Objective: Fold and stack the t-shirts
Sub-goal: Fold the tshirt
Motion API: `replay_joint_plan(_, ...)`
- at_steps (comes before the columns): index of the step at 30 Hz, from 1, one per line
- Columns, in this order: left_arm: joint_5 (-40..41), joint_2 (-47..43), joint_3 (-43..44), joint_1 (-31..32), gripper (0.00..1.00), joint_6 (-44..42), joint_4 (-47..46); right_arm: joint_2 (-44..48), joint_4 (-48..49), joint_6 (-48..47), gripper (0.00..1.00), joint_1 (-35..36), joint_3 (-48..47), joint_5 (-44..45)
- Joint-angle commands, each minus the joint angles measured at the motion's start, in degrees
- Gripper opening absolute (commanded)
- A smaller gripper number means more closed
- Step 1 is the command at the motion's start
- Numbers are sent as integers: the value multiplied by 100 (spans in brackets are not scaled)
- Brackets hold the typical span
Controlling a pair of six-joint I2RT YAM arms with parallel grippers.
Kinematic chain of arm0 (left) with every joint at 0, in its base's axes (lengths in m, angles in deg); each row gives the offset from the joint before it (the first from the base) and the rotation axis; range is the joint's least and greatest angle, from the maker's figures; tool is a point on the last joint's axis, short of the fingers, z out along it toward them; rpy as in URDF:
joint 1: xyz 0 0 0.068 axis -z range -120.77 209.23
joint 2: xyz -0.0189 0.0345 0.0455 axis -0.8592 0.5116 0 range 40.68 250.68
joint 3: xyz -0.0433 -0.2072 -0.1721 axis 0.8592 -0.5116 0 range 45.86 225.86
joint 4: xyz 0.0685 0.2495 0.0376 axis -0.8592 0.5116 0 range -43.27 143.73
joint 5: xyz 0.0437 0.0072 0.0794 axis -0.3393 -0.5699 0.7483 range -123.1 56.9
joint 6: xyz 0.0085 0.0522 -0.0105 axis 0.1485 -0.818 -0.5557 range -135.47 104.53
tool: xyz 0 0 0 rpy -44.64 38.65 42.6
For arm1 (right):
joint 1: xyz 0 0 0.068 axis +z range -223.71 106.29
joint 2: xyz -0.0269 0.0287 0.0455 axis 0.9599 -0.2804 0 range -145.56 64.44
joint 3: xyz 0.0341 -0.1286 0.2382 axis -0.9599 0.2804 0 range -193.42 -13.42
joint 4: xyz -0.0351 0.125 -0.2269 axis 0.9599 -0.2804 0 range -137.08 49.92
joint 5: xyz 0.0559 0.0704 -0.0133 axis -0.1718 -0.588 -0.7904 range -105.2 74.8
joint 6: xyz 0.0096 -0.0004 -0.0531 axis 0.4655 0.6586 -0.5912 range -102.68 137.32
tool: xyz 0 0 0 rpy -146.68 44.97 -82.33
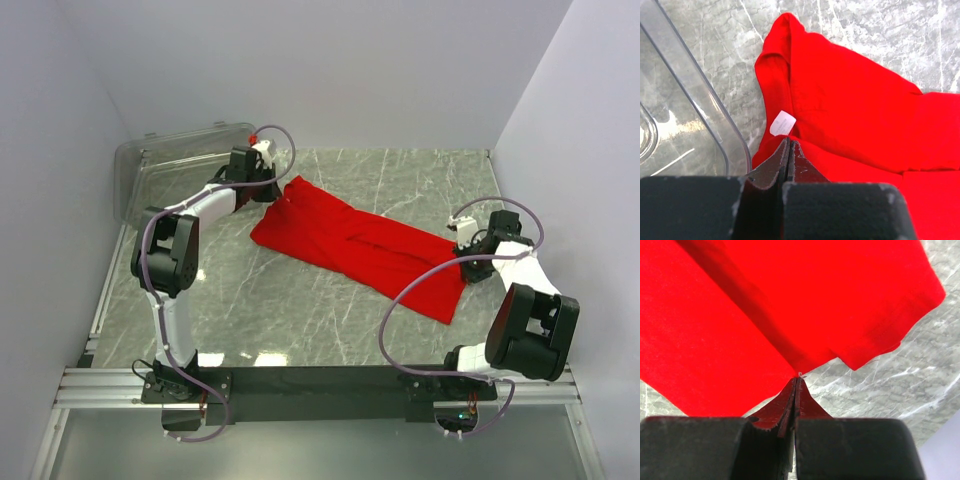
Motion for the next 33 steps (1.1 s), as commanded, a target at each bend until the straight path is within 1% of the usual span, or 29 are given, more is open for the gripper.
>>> replay_joint_plan(1,75,18,324,23,1,-134,-75,-63,136,45,0,15,-208,92)
replay_joint_plan(19,145,238,544,67,1,-133,56,-124,162,89,0,24,-252,136)
replay_joint_plan(20,189,255,561,67,1,-134,83,-116,153,89,0,16,-235,144)
replay_joint_plan(22,259,290,605,67,7,-151,127,-116,153,115,1,15,-252,145)
replay_joint_plan(23,399,291,684,84,12,-169,188,-116,136,124,3,24,-305,136)
replay_joint_plan(24,487,308,745,102,25,-186,258,-72,92,150,9,24,-340,92)
replay_joint_plan(25,549,300,807,128,30,-247,293,-11,92,220,22,16,-375,66)
replay_joint_plan(27,568,238,913,181,39,-283,276,209,74,264,30,16,-463,-13)
replay_joint_plan(28,533,229,948,190,41,-274,268,279,65,325,39,15,-498,-40)
replay_joint_plan(29,515,212,1035,198,43,-239,259,384,57,343,42,15,-568,-49)
replay_joint_plan(33,401,159,1247,251,45,-178,268,543,-110,422,43,16,-771,-268)
